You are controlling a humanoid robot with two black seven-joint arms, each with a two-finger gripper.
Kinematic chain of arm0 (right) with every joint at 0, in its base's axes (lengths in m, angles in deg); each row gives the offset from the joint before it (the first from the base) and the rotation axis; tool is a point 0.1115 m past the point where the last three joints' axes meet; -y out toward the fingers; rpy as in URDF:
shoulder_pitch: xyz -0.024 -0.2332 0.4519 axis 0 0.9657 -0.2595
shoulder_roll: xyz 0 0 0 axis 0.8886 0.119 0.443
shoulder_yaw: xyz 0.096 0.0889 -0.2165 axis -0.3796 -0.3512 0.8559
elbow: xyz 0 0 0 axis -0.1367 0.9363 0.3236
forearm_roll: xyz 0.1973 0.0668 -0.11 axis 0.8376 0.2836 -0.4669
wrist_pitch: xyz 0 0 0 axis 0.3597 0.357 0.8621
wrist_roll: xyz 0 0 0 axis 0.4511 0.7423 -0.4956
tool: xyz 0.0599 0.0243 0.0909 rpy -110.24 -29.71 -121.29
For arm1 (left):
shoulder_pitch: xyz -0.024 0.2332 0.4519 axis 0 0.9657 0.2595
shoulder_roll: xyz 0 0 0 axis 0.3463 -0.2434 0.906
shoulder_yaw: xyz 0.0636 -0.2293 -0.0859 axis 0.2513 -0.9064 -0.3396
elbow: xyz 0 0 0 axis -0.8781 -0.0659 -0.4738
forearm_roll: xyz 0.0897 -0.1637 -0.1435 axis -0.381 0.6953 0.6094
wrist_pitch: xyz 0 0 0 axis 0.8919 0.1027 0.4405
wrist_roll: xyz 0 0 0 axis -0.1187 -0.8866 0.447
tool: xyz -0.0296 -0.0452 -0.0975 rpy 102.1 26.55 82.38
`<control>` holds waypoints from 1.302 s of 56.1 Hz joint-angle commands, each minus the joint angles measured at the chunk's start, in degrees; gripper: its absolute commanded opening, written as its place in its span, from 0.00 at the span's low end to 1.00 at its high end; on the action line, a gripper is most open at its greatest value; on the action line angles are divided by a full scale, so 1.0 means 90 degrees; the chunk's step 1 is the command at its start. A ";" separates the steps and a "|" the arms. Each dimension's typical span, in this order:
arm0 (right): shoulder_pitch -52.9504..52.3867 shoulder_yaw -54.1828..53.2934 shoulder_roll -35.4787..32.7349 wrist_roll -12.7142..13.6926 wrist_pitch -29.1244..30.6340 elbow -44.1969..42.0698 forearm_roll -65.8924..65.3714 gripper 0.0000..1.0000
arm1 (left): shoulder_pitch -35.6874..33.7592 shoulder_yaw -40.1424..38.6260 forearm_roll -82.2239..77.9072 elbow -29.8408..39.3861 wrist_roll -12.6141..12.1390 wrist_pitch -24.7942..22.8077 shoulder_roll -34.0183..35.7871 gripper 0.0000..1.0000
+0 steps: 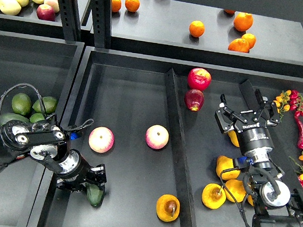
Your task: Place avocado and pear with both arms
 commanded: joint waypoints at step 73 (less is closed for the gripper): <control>0.0000 0.0000 0.0000 0.0010 0.0010 0.0066 0.0010 1.00 | -0.0021 -0.0625 0.0283 0.0295 0.0000 0.0001 0.3066 0.49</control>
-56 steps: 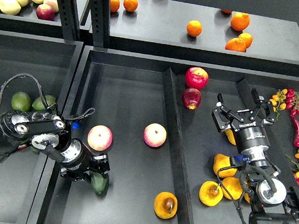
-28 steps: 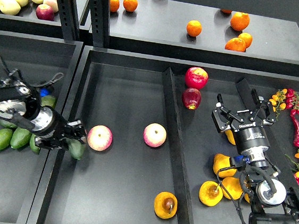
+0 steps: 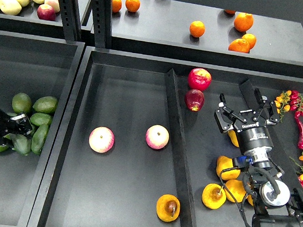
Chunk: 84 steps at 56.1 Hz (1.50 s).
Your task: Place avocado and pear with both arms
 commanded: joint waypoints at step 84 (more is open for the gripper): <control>-0.1190 0.3052 -0.2371 0.1483 0.0271 0.0167 -0.0156 1.00 | 0.0162 -0.0160 -0.0078 -0.1044 0.0000 0.0000 -0.0691 1.00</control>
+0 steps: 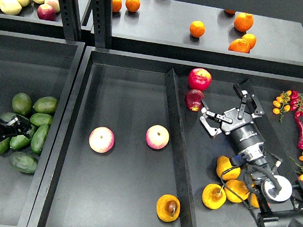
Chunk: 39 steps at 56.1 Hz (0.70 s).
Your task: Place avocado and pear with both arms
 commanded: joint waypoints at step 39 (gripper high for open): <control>-0.2348 0.5470 -0.1348 0.1171 0.0192 -0.0134 -0.1722 1.00 | -0.0067 -0.0333 -0.0009 0.0019 0.0000 0.0000 -0.0147 1.00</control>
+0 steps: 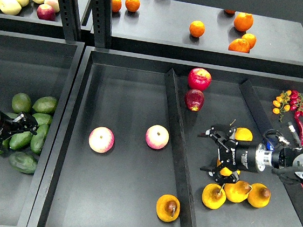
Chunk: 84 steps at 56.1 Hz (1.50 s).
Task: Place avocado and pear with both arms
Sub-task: 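Reach the right gripper toward the yellow pear in the central bin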
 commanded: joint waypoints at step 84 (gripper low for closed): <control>-0.0855 0.2282 0.1723 0.0000 -0.0001 -0.1096 -0.0587 1.00 | 0.0080 -0.0263 0.0000 0.0010 0.0000 0.0000 -0.0357 1.00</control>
